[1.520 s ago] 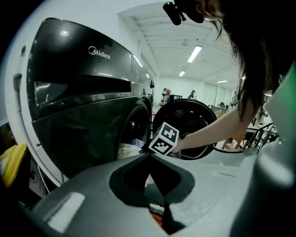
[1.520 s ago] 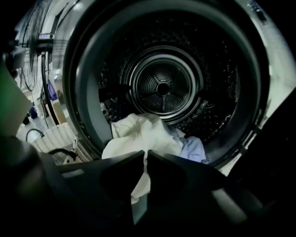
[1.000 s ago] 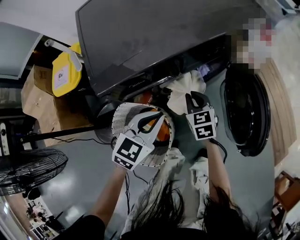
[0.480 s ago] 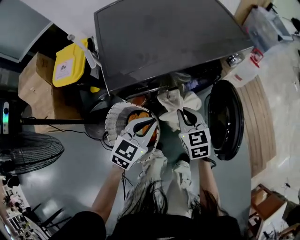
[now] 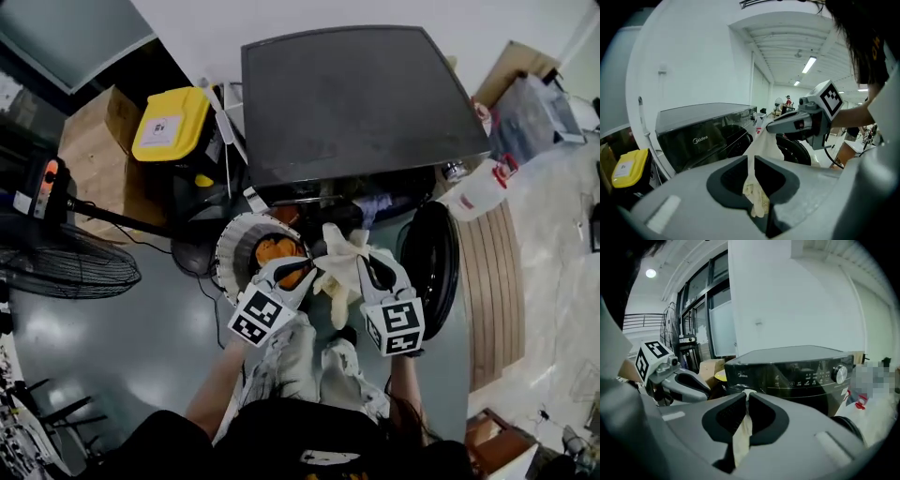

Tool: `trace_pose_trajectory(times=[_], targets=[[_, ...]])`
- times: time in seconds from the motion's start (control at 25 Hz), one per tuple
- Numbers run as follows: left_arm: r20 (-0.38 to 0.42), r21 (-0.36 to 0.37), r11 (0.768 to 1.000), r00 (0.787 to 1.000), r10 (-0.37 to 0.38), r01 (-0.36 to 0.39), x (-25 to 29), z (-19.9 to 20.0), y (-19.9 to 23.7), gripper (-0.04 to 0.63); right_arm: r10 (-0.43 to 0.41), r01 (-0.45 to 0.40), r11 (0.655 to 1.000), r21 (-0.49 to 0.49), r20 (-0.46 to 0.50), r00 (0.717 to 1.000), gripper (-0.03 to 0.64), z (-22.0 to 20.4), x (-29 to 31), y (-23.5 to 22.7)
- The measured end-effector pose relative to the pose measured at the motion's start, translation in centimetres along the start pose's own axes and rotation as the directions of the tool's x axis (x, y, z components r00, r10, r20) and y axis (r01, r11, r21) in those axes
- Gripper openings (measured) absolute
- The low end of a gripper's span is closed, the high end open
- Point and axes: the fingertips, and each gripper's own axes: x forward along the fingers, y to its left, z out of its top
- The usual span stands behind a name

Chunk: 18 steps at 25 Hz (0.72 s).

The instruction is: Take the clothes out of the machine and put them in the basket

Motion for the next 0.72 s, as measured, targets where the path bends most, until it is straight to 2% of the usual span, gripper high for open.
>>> trace_pose_trajectory(times=[0.4,0.52,0.72], targets=[[-0.006,-0.028,0.998,0.998,0.062,-0.062,-2.7,0.8,-3.4,0.124,0.083,-0.072,0.993,-0.095,0.107,0.991,0.031,7.6,-6.0,2.3],[-0.001,-0.052,0.994,0.995,0.095,-0.095,-3.2,0.4,-4.5,0.152,0.104,-0.090,0.991,-0.103,0.141,0.984,0.031,9.8,-7.5,2.7],[-0.042,-0.036,0.987,0.987,0.155,-0.157,-3.1,-1.5,-6.3,0.201,0.145,-0.121,0.984,-0.130,0.193,0.970,0.031,14.0,-9.9,3.6]])
